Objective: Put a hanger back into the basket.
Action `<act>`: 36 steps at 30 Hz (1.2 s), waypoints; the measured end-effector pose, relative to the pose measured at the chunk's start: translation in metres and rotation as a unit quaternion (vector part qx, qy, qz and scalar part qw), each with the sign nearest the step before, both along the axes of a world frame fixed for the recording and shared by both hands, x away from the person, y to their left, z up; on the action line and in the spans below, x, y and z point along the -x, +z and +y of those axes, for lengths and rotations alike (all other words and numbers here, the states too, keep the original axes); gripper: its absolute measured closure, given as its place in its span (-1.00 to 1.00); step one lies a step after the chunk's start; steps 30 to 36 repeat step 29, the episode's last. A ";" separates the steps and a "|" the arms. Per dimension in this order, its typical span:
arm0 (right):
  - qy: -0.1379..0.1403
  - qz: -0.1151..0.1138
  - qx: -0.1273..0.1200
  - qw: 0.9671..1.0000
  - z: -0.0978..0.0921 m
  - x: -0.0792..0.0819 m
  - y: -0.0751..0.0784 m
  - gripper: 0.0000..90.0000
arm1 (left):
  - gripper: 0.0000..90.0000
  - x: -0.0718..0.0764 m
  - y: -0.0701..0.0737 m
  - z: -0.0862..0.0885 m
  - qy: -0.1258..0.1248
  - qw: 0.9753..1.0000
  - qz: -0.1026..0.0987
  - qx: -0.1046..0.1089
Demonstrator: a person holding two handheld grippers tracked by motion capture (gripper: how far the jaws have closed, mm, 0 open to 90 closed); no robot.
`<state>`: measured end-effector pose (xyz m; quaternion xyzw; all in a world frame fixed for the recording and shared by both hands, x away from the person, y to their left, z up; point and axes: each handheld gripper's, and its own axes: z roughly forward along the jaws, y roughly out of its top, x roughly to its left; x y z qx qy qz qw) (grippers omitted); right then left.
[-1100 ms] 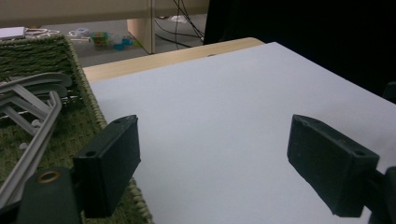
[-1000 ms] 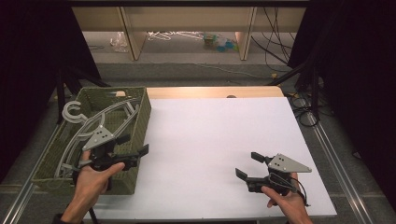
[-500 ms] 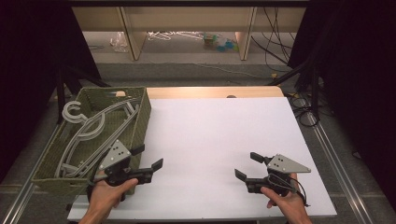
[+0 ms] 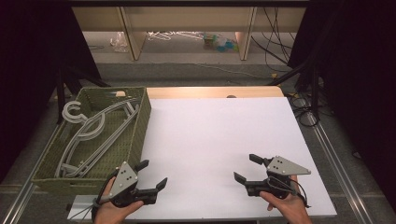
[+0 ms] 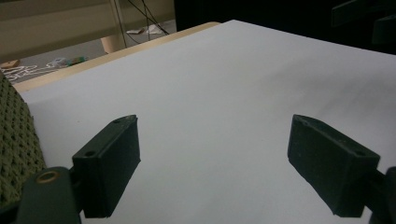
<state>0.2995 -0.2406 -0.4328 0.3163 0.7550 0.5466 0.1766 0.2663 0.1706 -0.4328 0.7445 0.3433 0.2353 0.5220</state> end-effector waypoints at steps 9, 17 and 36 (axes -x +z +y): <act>0.008 0.001 0.000 1.000 0.000 0.004 -0.001 -0.66 | -0.63 -0.004 -0.003 0.004 0.007 1.000 0.010 0.005; 0.012 0.002 0.006 1.000 0.002 0.003 0.000 -0.66 | -0.62 -0.004 -0.003 0.005 0.002 1.000 0.006 0.002; 0.008 0.001 0.006 1.000 0.001 0.003 0.000 -0.66 | -0.62 -0.004 -0.004 0.001 -0.009 1.000 0.002 -0.005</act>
